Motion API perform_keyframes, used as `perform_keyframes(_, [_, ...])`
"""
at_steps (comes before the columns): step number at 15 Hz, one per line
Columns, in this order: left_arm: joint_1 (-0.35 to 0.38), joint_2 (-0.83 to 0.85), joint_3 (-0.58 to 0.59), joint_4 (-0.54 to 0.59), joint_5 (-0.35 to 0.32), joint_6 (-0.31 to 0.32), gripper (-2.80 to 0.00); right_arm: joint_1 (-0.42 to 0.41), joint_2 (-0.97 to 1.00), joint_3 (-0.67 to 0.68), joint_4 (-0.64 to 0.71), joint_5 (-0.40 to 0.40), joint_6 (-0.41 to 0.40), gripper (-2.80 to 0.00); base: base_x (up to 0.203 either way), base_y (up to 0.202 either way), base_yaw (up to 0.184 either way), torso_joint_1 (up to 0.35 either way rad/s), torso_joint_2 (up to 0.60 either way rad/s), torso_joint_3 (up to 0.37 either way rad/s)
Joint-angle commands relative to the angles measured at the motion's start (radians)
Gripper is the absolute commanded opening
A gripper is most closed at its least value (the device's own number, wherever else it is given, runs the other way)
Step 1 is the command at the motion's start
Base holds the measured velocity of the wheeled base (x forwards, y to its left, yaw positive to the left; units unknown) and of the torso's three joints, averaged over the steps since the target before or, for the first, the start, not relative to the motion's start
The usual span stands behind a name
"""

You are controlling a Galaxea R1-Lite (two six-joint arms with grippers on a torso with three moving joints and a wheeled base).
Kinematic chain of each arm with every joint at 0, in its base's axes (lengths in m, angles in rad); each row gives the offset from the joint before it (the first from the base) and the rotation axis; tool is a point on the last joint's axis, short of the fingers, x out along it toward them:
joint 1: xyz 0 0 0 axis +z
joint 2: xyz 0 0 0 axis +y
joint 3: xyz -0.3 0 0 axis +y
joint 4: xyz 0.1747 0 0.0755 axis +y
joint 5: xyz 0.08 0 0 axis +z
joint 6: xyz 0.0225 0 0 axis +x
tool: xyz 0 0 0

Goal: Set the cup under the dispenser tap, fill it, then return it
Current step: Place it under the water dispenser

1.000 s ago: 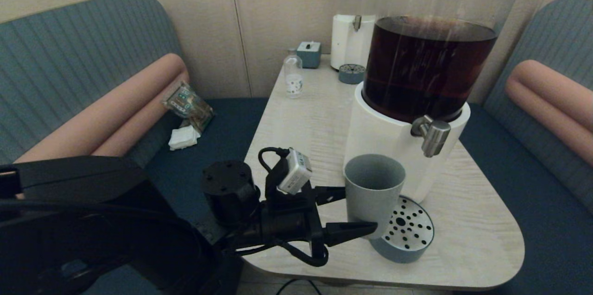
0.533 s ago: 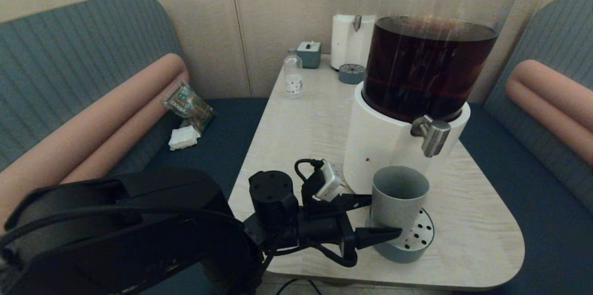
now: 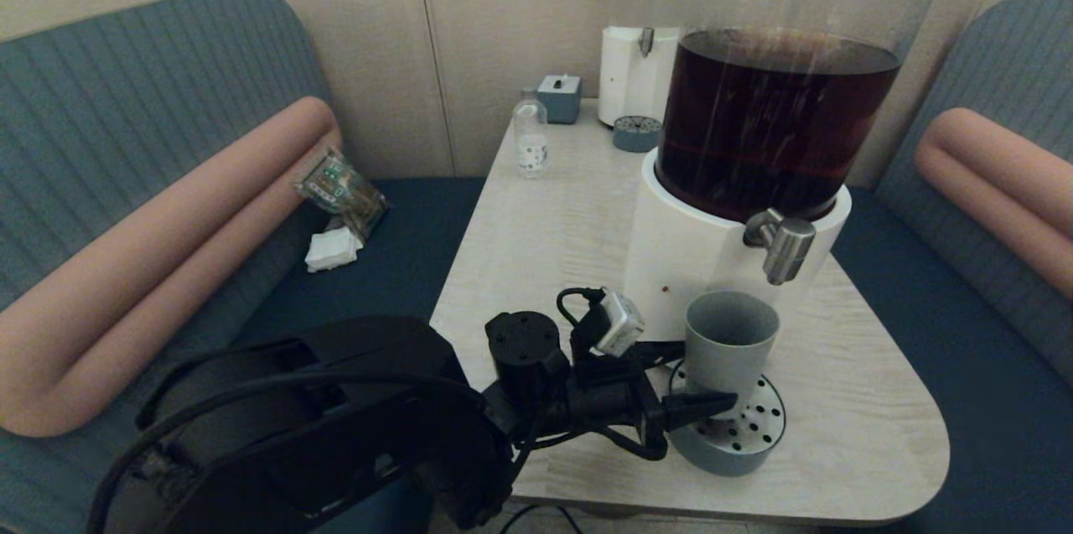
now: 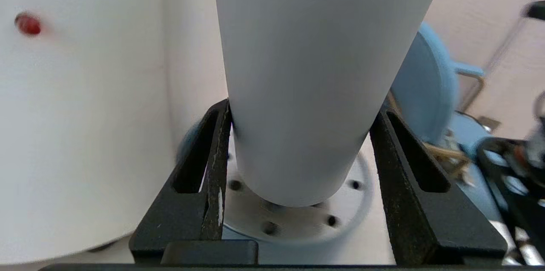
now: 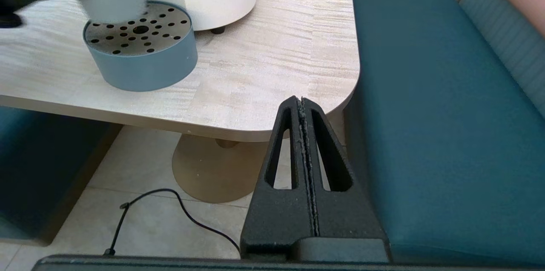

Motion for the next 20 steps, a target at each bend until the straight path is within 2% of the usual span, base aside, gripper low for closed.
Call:
perform_keyframes(1, [0.000, 0.058, -0.039, -0.008, 0.012, -0.004, -2.80, 0.000, -0.002, 0.000, 0.000, 0.000, -0.001, -2.80, 0.000, 0.000, 0.000, 0.000, 0.00, 0.000])
perform_keyframes(11, [0.000, 0.106, -0.102, -0.008, 0.016, -0.007, -2.80, 0.000, -0.002, 0.000, -0.001, 0.000, -0.001, -2.80, 0.000, 0.000, 0.000, 0.000, 0.00, 0.000])
perform_keyframes(19, [-0.006, 0.110, -0.097, -0.008, 0.016, -0.008, -2.80, 0.000, -0.002, 0.000, -0.001, 0.000, -0.001, -2.80, 0.000, 0.000, 0.000, 0.000, 0.00, 0.000])
perform_keyframes(20, [-0.007, 0.108, -0.094, -0.008, 0.016, -0.010, 0.00, 0.000, -0.002, 0.000, -0.001, 0.000, -0.001, -2.80, 0.000, 0.000, 0.000, 0.000, 0.00, 0.000])
